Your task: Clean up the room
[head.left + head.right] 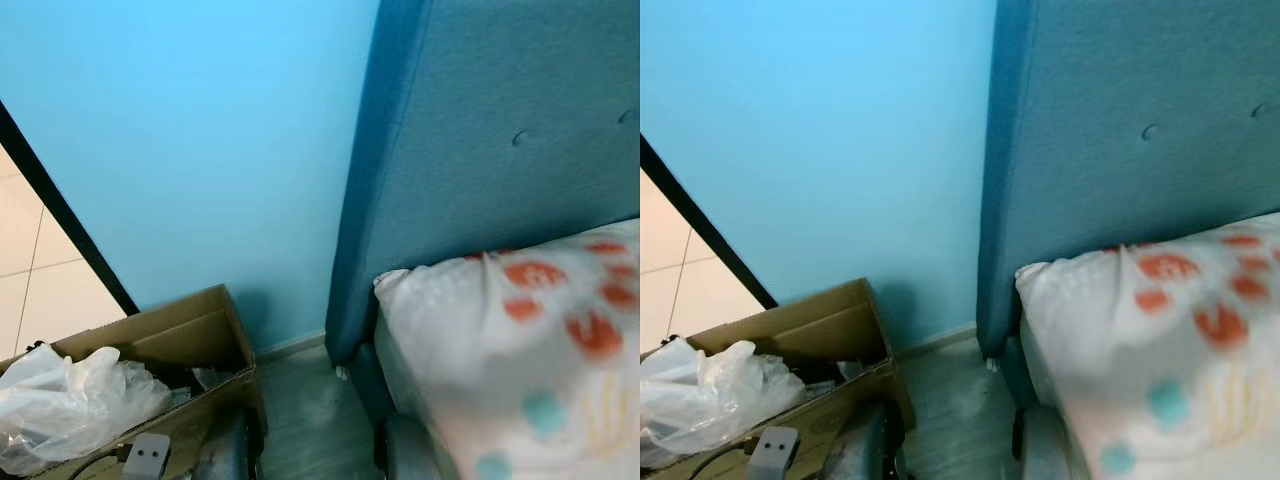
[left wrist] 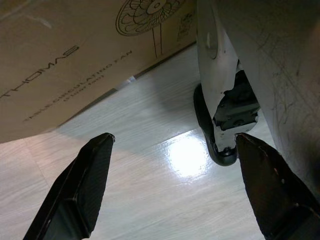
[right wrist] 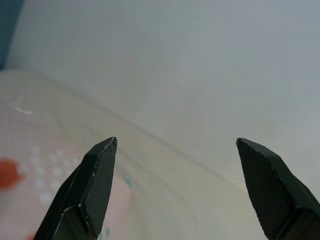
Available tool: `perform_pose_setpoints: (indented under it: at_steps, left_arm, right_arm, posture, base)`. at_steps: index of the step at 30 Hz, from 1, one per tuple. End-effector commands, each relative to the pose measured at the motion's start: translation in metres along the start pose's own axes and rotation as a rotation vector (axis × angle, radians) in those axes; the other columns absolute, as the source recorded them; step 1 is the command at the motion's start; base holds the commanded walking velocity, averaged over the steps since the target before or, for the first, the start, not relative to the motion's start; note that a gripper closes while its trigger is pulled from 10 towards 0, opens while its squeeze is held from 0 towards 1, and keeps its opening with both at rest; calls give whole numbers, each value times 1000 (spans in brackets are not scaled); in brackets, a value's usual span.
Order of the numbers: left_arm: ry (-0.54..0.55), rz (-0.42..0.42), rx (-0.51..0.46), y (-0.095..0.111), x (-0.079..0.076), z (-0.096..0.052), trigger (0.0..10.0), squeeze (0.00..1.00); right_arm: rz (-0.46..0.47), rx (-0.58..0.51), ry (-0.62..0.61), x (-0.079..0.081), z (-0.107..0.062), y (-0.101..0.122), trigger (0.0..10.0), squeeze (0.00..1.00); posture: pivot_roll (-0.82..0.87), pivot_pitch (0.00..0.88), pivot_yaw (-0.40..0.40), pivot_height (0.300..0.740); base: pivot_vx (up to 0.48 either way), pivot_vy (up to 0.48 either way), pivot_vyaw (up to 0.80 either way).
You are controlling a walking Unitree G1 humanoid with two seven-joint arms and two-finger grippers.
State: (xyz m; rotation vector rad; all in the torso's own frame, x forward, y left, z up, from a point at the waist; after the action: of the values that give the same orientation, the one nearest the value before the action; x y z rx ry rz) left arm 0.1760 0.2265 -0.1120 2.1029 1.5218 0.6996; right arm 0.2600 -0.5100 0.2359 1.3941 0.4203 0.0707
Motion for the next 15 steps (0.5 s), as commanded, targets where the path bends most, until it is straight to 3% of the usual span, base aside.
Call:
perform_pose_setpoints:
  at_steps: [1,3,4,5,6,7,8,9,10,11,12,13,14,15]
  left_arm:
    - [-30,4,5,0,-10,2,10000,0]
    - [-31,4,4,1,-11,3,10000,0]
    - [-32,5,4,2,-11,4,10000,0]
    - [-32,5,4,2,-11,4,10000,0]
    - [-35,8,3,3,-12,4,10000,0]
    - [-37,11,2,4,-13,5,10000,0]
    - [-37,11,2,4,-13,5,10000,0]
    - [-39,13,2,5,-13,6,10000,0]
    - [-40,14,1,7,-13,7,10000,0]
    - [-40,14,1,7,-13,7,10000,0]
    - [-40,13,-1,9,-14,8,10000,0]
    - [-40,13,-1,9,-14,8,10000,0]
    - [-40,12,-3,11,-15,9,10000,0]
    - [-40,12,-3,11,-15,9,10000,0]
  right_arm:
    - [-18,41,-15,-6,0,-12,10000,0]
    - [30,8,13,1,-1,-6,10000,0]
    - [101,-32,119,22,-6,4,10000,0]
    - [101,-32,119,22,-6,4,10000,0]
    - [182,-62,249,45,-15,15,10000,0]
    - [277,-83,486,86,-35,27,10000,0]
    - [277,-83,486,86,-35,27,10000,0]
    - [336,-100,650,111,-52,37,10000,0]
    - [337,-116,932,149,-89,41,10000,0]
    - [337,-116,932,149,-89,41,10000,0]
    - [244,-103,1247,183,-139,31,10000,0]
    - [244,-103,1247,183,-139,31,10000,0]
    - [172,-80,1446,199,-175,18,10000,0]
    - [172,-80,1446,199,-175,18,10000,0]
  posture:
    - [157,111,-21,578]
    - [155,109,-21,578]
    - [147,102,-15,578]
    - [147,102,-15,578]
    - [146,100,-14,578]
    - [139,91,-14,578]
    - [139,91,-14,578]
    - [139,91,-14,578]
    - [132,82,-18,578]
    - [132,82,-18,578]
    - [126,79,-25,578]
    - [126,79,-25,578]
    - [125,80,-26,578]
    - [125,80,-26,578]
  base:
    - [0,0,0]
    - [0,0,0]
    - [0,0,0]
    - [0,0,0]
    - [0,0,0]
    - [0,0,0]
    - [0,0,0]
    - [0,0,0]
    - [0,0,0]
    - [0,0,0]
    - [0,0,0]
    - [0,0,0]
    - [0,0,0]
    - [0,0,0]
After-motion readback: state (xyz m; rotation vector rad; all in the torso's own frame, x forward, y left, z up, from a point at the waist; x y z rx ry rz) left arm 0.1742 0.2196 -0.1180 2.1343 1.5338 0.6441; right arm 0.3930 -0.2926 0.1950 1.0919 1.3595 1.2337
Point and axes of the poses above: a point about 5 cm out from each wrist's last joint towards the gripper, its own z axis pointing out of the wrist towards the gripper, its own y axis along the axis of the wrist's last joint, x = y × z, the point moved 4 cm from there along z, pointing out of the wrist towards the gripper, and after that the axes turned 14 degrees about z, right-handed, at the moved point
